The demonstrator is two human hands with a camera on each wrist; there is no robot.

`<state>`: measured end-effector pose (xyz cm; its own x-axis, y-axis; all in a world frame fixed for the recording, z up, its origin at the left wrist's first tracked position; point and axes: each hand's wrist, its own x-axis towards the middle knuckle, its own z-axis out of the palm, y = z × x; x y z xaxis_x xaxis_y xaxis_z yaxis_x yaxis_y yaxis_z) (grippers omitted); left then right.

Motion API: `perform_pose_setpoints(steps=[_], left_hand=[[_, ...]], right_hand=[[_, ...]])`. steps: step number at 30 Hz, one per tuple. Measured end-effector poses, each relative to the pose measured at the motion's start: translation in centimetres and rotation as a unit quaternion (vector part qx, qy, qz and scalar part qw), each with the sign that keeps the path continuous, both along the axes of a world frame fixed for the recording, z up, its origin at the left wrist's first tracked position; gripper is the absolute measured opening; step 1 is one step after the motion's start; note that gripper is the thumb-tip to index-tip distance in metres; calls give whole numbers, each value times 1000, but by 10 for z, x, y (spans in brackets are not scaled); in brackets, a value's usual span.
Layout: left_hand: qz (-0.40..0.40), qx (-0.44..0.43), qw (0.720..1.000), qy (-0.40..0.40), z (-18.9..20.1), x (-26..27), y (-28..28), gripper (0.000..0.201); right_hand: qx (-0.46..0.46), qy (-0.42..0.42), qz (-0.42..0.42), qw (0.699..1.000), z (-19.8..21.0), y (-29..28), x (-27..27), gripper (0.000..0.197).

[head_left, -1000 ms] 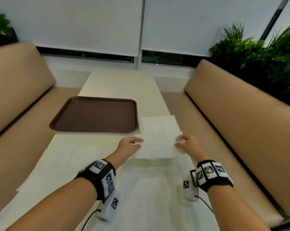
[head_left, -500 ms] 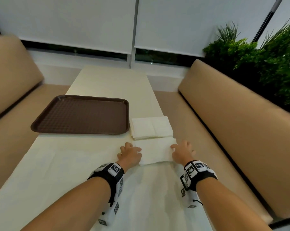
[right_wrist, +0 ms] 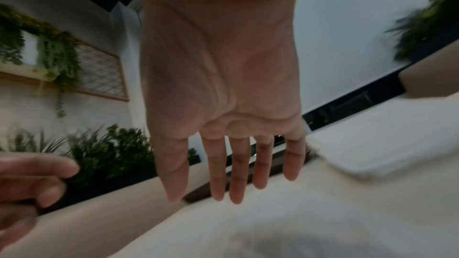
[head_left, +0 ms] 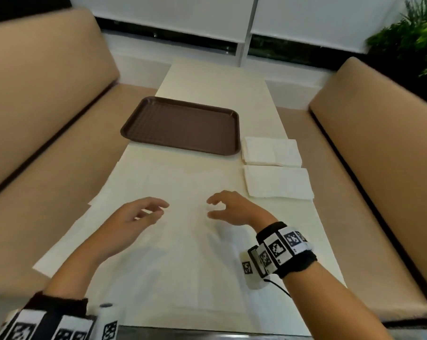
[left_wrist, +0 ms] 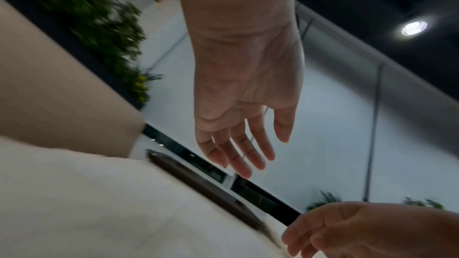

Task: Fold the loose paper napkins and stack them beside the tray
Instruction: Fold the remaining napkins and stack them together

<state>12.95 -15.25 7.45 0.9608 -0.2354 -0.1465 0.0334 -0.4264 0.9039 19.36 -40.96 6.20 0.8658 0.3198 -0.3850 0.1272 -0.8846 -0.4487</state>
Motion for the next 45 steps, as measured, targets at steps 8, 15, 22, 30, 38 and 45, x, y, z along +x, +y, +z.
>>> perform_pose_setpoints(steps=[8,15,22,30,38,45], left_hand=[[127,-9,990,56,-60,-105,87,13],[192,-69,978,43,-62,-130,116,17],[191,-94,977,5,-56,-126,120,15],[184,-85,979,-15,-34,-119,115,32],[195,-163,964,-75,0,-28,80,107],[-27,-232,972,-14,17,39,8,90]], right_hand=[[-110,-72,-27,991,-34,73,1,86],[-67,-69,-50,994,-42,90,8,39],[-23,1,-65,998,-36,98,18,77],[123,-74,-65,987,-19,95,13,5],[331,-155,79,927,99,56,-22,12],[462,-192,-20,866,148,10,-32,14]])
